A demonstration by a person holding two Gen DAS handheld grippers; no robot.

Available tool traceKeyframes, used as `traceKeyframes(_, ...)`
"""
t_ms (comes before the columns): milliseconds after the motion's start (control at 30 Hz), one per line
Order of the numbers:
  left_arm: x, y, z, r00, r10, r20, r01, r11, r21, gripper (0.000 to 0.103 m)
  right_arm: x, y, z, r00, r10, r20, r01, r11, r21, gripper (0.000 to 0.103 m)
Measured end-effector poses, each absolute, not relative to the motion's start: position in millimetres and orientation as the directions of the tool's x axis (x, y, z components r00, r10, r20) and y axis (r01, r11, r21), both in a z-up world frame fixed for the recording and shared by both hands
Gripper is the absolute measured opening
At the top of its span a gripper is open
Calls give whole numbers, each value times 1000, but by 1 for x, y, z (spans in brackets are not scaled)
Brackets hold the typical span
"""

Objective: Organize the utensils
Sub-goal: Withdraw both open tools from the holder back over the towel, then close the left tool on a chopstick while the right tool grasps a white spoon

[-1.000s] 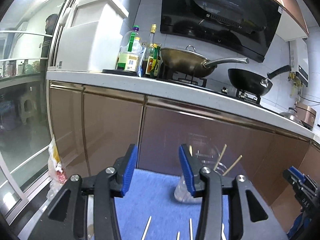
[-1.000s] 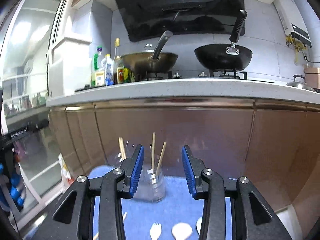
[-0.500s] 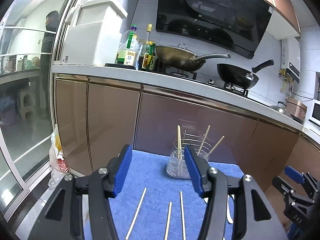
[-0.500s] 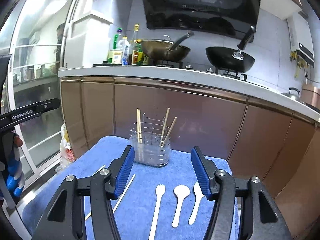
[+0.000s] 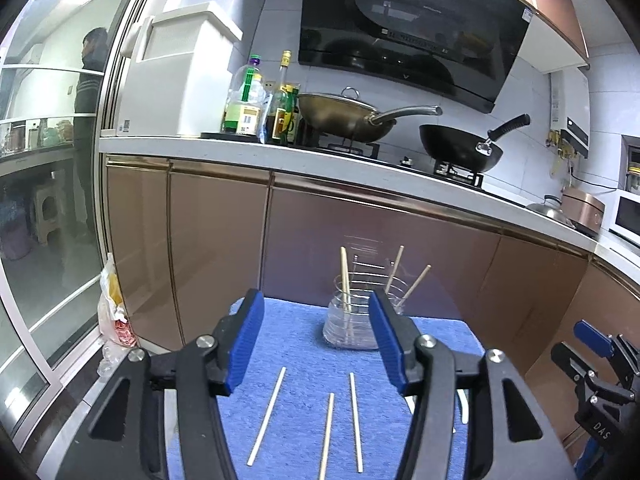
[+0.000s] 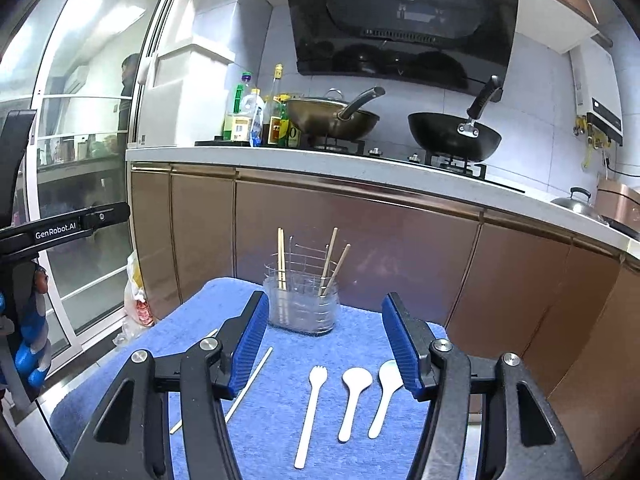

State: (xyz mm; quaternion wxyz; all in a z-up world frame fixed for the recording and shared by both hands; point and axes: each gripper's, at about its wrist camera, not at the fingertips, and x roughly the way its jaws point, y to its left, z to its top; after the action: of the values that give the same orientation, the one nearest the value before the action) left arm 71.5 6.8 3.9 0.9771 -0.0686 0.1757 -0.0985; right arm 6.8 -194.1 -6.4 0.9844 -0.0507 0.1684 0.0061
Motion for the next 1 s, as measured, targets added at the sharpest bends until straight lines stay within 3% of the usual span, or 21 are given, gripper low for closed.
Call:
traceKeyframes(533, 89, -43, -2, 891, -237, -387, 194, 970, -147, 52, 15, -249, -15, 935, -11, -355, -8, 999, -51, 59)
traceKeyframes(1000, 122, -80, -30, 799, -265, -539, 218, 964, -150, 52, 32, -290, -34, 911, 10, -412, -13, 1000, -4, 59)
